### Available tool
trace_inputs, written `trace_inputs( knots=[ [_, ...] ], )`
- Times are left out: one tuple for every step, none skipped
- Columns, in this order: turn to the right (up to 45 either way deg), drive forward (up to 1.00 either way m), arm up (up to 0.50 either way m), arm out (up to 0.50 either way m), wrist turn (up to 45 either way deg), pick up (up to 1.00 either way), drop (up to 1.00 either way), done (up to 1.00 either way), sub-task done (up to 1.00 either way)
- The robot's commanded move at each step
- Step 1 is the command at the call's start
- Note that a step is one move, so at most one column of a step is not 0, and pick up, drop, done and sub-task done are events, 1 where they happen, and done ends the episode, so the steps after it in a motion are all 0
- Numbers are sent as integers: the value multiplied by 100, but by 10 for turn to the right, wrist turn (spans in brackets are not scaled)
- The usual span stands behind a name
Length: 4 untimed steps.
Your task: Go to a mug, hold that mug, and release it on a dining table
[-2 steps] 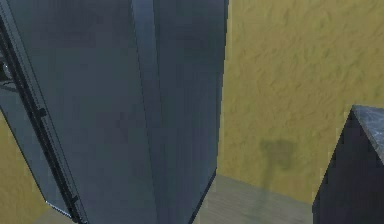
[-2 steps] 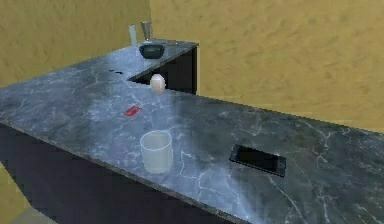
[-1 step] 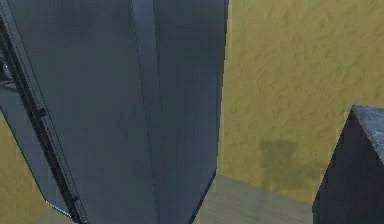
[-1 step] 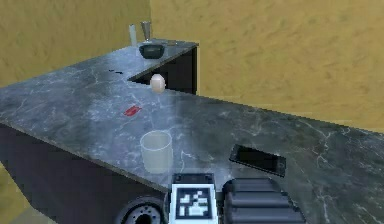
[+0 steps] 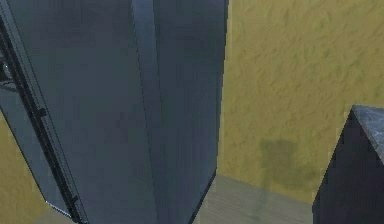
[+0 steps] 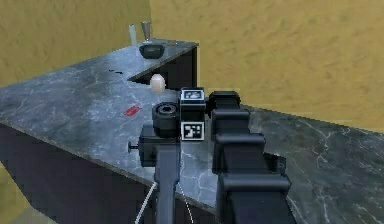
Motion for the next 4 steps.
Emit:
trace_inputs(
  knots=[
    [0, 0, 0, 0, 450, 0, 0, 0, 0],
    [0, 0, 0, 0, 450, 0, 0, 0, 0],
    [0, 0, 0, 0, 450, 0, 0, 0, 0],
    [0, 0, 0, 0, 270, 0, 0, 0, 0]
  ],
)
